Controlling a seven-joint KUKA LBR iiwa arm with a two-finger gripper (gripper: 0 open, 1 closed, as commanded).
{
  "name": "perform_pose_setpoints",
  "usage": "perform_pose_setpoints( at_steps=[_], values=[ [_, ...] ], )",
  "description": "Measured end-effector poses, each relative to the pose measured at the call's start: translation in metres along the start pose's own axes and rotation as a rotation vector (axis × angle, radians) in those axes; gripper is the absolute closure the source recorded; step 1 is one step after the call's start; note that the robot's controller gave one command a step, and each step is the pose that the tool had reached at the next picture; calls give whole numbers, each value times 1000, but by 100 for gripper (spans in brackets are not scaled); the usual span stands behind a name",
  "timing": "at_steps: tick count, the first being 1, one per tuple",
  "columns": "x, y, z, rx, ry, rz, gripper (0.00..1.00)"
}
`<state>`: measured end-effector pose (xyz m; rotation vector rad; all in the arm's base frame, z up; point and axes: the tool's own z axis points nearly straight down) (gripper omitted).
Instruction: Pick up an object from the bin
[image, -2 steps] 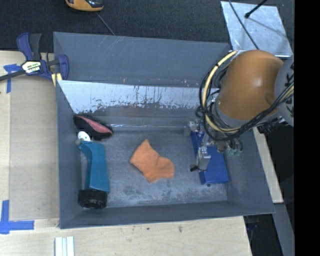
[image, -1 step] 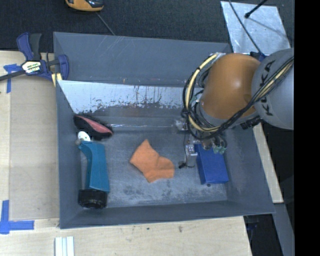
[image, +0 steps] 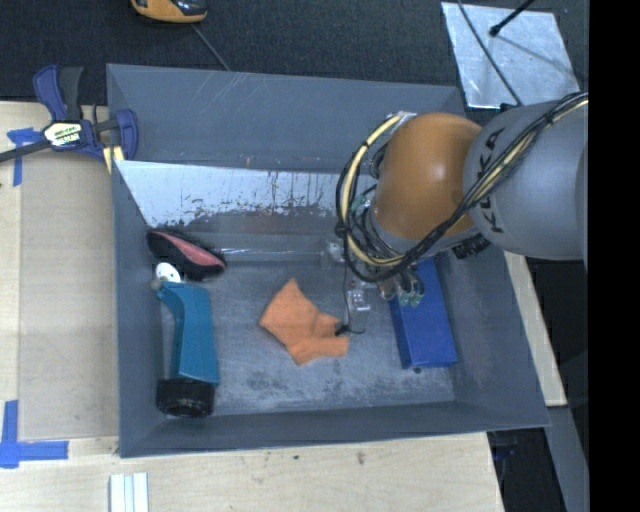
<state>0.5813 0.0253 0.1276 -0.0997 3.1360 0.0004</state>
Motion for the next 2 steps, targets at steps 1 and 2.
perform_pose_setpoints(
  at_steps=[1, 2],
  values=[
    [34, 19, 19, 0, 0, -12, 0],
    [5, 42, 54, -1, -1, -30, 100]
  ],
)
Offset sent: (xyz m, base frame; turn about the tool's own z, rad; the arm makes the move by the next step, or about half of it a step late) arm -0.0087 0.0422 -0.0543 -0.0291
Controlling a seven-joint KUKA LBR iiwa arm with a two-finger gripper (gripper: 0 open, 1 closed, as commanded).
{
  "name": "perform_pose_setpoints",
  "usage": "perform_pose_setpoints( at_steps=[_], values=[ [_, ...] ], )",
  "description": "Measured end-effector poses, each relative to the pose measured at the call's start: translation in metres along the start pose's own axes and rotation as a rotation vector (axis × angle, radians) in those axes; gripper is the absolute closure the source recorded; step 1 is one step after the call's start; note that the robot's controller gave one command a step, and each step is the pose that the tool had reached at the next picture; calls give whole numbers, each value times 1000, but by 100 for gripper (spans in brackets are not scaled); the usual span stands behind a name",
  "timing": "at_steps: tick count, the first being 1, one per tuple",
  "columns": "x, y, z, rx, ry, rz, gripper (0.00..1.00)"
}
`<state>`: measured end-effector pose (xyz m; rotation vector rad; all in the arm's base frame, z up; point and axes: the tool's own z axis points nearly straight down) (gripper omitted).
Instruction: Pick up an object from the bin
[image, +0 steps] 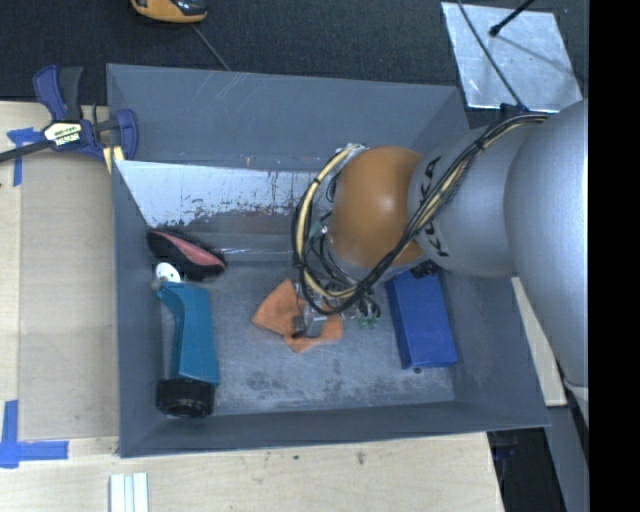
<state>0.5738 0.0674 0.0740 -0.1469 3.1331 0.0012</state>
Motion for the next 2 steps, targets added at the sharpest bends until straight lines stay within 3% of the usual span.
perform_pose_setpoints(
  at_steps=[1, 2],
  values=[
    [0, 0, 0, 0, 0, 0, 100],
    [-41, 27, -162, 0, -4, 48, 100]
  ],
)
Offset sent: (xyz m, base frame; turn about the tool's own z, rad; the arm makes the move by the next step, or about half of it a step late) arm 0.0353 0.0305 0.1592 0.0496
